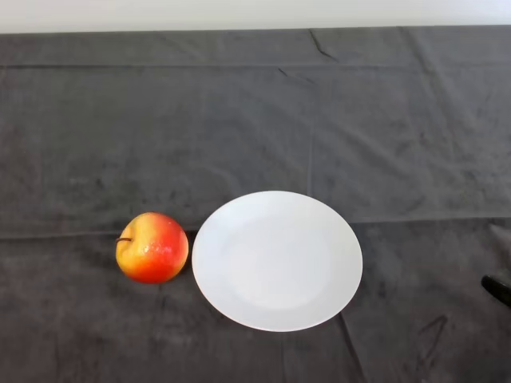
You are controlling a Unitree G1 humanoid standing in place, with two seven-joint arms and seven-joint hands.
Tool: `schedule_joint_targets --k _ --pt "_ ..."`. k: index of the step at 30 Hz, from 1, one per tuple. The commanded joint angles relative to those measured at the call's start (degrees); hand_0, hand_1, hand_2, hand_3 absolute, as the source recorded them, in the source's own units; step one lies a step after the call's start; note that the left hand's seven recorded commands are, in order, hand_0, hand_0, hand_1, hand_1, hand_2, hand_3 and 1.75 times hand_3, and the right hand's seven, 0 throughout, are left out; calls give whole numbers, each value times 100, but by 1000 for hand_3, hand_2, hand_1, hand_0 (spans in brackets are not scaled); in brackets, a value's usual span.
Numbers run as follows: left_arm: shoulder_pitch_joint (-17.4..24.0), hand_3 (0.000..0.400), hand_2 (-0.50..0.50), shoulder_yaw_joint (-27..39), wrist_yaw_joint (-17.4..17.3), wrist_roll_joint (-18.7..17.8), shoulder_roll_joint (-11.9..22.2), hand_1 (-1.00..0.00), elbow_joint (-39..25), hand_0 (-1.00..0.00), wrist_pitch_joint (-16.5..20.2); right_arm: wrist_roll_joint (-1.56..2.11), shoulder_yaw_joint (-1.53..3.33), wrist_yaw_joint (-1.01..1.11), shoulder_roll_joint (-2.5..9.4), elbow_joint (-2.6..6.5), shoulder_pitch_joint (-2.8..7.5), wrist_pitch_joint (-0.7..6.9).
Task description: Move the apple to the plate
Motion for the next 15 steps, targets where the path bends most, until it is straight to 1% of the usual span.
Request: schedule_joint_targets --k 1,9,15 --pt "-73 0 0 -72 18 13 108 0 263 0 178 191 44 19 67 192 142 130" --pt "-76 0 0 -76 17 14 128 0 265 0 199 191 44 19 67 192 142 130" --pt "-81 0 0 -49 -18 -8 209 0 264 0 240 191 44 19 67 192 142 130"
